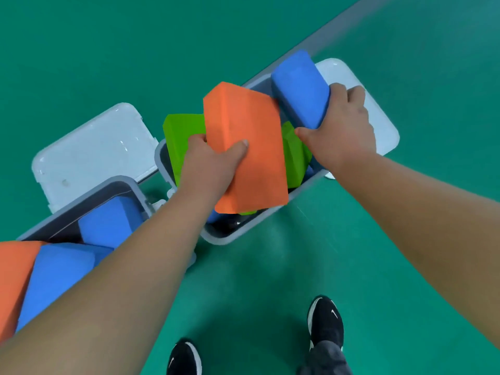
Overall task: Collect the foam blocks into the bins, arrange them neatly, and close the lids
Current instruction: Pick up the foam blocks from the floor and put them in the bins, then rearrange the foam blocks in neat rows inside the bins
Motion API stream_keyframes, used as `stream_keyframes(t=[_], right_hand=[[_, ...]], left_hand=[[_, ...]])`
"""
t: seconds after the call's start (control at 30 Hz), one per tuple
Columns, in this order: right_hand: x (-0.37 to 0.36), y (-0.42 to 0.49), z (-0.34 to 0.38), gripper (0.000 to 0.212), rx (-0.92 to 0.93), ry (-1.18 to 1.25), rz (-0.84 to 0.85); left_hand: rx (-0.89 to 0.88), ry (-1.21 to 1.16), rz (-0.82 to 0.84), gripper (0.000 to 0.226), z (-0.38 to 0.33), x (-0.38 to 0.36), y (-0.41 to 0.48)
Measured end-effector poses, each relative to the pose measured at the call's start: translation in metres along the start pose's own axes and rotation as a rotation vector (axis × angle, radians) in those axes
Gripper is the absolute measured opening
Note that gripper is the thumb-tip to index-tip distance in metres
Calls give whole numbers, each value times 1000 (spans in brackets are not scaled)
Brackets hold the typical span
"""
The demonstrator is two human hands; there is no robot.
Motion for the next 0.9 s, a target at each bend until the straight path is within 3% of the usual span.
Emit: stream_keyframes(t=[0.13, 0.27, 0.33, 0.5, 0.7, 0.9], right_hand=[[-3, 37, -6, 84, 45, -22, -41], [-39, 55, -19, 87, 31, 110, 219], [-63, 54, -25, 79, 47, 65, 248], [-104, 43, -38, 69, 84, 104, 78], [-141, 50, -48, 68, 169, -99, -140], [-158, 62, -28, 70, 222, 18, -238]], left_hand=[[-4, -31, -120, 77, -42, -27, 48], [-250, 124, -3, 87, -51, -64, 73], [-334, 209, 30, 89, -37, -77, 83], [-483, 435, -188, 86, -2, -83, 103], [-494, 500, -199, 91, -9, -99, 119], [-514, 500, -211, 93, -7, -107, 125]])
Point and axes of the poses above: each hand's wrist, its own y-axis towards the middle knuckle, its own x-axis out of the back of the hand, z = x × y, the point moved 1 cm from there along y, towards the middle knuckle, and after that the axes turned 12 degrees about y, right-handed, at the moved point
